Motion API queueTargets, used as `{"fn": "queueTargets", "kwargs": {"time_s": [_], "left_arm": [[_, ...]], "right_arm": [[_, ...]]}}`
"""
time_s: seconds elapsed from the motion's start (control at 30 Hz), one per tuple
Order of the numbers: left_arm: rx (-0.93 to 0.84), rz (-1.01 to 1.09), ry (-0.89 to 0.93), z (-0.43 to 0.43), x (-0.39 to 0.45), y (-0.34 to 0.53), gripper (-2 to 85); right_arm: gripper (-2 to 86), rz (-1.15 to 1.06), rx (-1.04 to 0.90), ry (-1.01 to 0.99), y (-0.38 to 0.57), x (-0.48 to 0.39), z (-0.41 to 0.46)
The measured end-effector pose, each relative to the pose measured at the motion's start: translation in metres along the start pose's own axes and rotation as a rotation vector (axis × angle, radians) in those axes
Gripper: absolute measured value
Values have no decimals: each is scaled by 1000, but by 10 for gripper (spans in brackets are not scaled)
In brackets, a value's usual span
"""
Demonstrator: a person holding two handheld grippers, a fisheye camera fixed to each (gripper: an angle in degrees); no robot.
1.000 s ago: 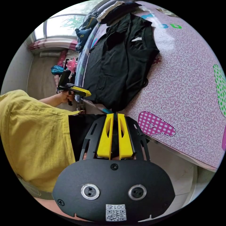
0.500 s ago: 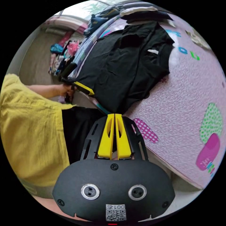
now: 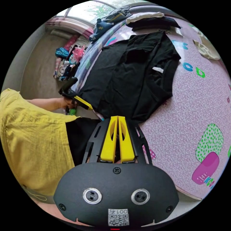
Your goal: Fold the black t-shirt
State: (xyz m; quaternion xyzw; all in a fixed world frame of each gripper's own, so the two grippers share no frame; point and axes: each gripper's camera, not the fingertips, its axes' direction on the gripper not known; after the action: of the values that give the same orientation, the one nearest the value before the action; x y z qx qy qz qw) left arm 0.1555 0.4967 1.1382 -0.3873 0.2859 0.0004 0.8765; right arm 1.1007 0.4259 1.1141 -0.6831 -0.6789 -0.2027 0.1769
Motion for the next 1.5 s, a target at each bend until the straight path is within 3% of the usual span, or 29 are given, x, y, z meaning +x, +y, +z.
{"fn": "queueTargets", "kwargs": {"time_s": [0.13,0.33,0.67,0.87,1.1,1.23,1.5], "left_arm": [[58,-100,12,-16,-5,25,-13],[205,-270,40,-50,-18,80,-13],[653,-706,308,-71,-86,262,-12],[829,-824,403,-75,-130,339,-11],[978,-839,332,-107,-169,384,-8],[1021,-697,185,-148,-183,396,-6],[797,-381,53,-197,-216,359,2]], "right_arm": [[1,6,26,-40,-19,4,22],[2,136,-141,43,-27,32,58],[3,-63,1,-161,-84,18,11],[3,-160,22,-244,-162,-18,32],[3,-244,-53,-385,-253,-76,85],[3,-317,-135,-353,-294,-102,106],[4,-331,-199,-335,-351,-126,133]]}}
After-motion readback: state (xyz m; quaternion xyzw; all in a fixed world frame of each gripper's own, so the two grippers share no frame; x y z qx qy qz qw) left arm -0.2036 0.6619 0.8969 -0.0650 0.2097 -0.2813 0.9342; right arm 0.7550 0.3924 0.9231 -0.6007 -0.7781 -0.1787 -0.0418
